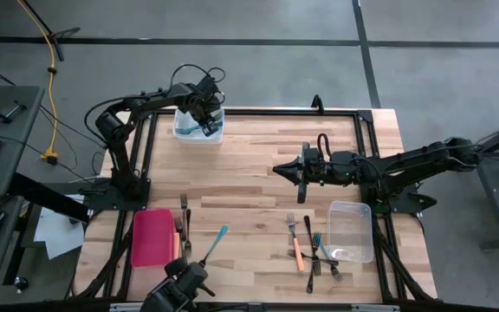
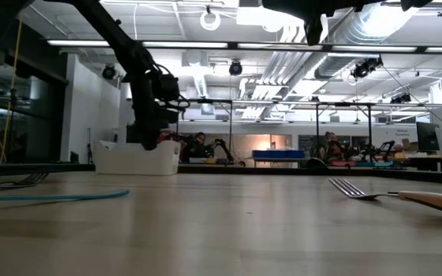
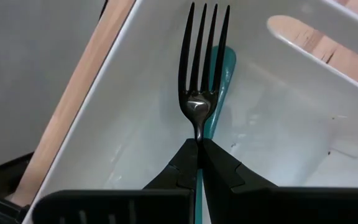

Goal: Sort silverware by color (type)
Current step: Put the blue fork into the white bin

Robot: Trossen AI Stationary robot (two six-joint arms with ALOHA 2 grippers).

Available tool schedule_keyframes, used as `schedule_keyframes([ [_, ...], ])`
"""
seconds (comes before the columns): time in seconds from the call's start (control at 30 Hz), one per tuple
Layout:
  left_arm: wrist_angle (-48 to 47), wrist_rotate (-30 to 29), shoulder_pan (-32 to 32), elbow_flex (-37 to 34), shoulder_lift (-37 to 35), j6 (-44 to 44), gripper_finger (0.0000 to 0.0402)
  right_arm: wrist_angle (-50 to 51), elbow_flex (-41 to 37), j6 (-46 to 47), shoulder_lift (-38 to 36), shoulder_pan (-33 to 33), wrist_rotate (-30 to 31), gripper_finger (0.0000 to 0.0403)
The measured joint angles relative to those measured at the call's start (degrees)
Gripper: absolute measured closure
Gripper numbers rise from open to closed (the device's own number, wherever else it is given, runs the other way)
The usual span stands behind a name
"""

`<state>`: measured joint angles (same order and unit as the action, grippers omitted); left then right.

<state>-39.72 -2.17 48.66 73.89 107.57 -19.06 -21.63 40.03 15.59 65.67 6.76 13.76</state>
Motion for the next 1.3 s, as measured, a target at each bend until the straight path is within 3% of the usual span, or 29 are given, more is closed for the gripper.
schedule_keyframes([
  [0.73, -0.73, -0.20, 0.04, 0.02, -0.02, -0.92, 0.0370, 0.00, 0.00, 0.63, 0.00, 0.00, 0.02, 0.0398],
  [1.3, -2.71, -0.20, 0.02, 0.02, -0.04, -0.56, 0.0248, 0.00, 0.00, 0.94, 0.00, 0.01, 0.02, 0.0398],
])
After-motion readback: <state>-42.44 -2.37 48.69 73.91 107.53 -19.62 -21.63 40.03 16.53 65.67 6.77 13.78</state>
